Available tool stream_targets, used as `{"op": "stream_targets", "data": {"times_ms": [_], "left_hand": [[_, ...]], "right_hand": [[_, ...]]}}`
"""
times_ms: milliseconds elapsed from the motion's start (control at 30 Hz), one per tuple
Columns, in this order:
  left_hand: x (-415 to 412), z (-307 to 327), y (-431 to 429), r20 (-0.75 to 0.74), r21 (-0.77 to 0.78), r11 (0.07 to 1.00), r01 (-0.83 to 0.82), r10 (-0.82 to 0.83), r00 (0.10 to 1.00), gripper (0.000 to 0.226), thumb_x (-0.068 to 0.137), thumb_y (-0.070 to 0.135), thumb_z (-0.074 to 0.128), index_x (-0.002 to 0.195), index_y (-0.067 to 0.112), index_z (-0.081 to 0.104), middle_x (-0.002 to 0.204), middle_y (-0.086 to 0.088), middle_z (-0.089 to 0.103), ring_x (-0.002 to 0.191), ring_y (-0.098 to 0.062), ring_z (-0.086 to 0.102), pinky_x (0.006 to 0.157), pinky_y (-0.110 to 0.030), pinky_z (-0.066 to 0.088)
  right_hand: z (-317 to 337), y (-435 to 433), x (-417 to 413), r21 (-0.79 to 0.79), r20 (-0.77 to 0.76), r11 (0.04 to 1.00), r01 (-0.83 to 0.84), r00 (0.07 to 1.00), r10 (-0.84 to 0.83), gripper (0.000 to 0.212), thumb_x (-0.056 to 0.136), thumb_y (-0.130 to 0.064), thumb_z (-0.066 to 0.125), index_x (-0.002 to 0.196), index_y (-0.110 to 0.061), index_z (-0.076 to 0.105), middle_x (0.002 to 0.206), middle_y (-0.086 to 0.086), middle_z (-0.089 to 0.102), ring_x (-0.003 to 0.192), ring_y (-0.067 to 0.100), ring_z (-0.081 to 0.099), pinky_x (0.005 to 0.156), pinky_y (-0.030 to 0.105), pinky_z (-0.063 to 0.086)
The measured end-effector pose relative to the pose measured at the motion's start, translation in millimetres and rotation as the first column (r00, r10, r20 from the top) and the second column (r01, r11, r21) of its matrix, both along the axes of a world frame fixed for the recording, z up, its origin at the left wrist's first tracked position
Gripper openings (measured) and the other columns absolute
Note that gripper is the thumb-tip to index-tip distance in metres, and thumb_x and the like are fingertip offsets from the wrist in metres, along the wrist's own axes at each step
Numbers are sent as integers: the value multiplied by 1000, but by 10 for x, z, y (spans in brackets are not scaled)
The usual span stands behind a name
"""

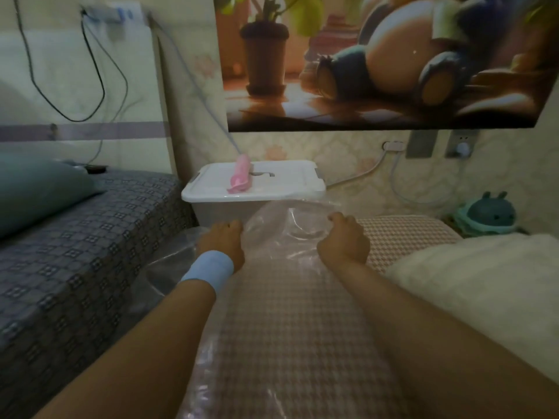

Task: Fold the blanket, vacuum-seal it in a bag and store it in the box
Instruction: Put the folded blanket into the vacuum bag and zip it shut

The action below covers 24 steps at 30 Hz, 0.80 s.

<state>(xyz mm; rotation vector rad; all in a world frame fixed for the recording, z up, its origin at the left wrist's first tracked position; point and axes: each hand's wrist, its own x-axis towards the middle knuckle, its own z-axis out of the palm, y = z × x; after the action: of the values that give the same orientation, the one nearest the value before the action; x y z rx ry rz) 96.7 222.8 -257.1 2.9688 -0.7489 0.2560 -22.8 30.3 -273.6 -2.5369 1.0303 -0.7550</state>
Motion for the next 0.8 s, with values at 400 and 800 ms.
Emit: {"op": "stream_targets", "data": {"times_ms": [400, 800], "left_hand": [[-216, 739, -79, 195, -236, 967, 93, -47, 980, 41, 85, 37, 64, 121, 28, 47, 126, -5, 50, 109, -28, 52, 91, -40, 47], [-602, -955, -172, -441, 494, 863, 105, 145, 886, 122, 65, 86, 50, 148, 32, -21, 153, -6, -34, 143, -37, -21, 108, -72, -1]], "right_hand": [[1209, -219, 198, -81, -62, 982, -171, 984, 167, 96, 92, -29, 70, 158, -32, 0, 165, 13, -13, 151, 39, 1, 120, 48, 19], [-815, 817, -900, 422, -632, 906, -9, 714, 301, 96, 82, -58, 51, 158, -20, 5, 162, 18, 9, 146, 42, 16, 114, 57, 27]]}}
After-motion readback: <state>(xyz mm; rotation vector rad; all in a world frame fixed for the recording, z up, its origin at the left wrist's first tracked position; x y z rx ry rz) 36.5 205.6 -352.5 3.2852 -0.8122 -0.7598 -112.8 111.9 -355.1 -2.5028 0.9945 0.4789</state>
